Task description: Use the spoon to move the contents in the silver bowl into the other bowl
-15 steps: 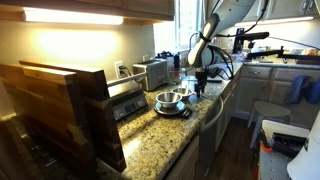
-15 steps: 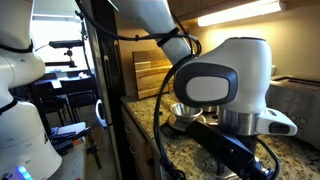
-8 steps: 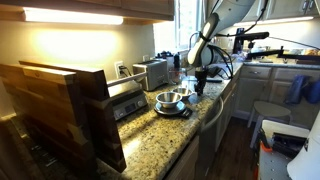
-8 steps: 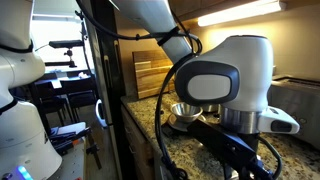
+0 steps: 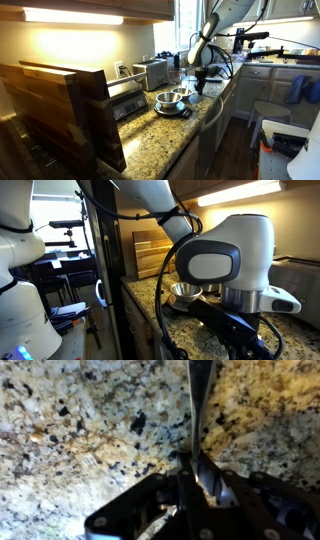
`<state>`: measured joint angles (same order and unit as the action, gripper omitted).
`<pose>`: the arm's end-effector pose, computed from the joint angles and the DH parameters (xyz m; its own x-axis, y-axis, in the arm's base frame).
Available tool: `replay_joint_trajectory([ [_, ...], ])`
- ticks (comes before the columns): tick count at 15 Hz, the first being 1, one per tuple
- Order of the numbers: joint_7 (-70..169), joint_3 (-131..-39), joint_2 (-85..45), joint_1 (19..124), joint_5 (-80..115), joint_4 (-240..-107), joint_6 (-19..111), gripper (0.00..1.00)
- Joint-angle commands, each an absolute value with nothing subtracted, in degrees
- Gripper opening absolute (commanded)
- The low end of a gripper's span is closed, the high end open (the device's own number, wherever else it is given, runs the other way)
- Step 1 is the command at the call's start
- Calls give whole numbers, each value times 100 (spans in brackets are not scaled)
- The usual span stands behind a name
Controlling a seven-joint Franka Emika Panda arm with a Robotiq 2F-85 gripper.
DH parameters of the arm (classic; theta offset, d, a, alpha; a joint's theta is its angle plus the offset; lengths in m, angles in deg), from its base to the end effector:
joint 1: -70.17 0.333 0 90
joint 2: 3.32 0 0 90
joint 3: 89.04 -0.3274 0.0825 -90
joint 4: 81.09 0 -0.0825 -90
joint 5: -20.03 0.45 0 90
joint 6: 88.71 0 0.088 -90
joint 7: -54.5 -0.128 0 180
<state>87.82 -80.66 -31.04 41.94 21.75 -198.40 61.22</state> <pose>0.5207 -0.3897 0.1463 0.9970 -0.0607 0.0484 -0.0650 -0.9936 0.0923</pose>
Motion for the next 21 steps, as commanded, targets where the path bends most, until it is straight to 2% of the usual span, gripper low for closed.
replay_joint_trajectory([
  [1,8550,-7945,-3067,4295,2018,-19854,5963,3],
  [4,8457,-7876,-3016,4321,1926,-19897,5977,7],
  [13,8101,-7518,-2783,4534,1162,-20015,5993,7],
  [21,7359,-6918,-2582,5151,-207,-20001,5963,7],
])
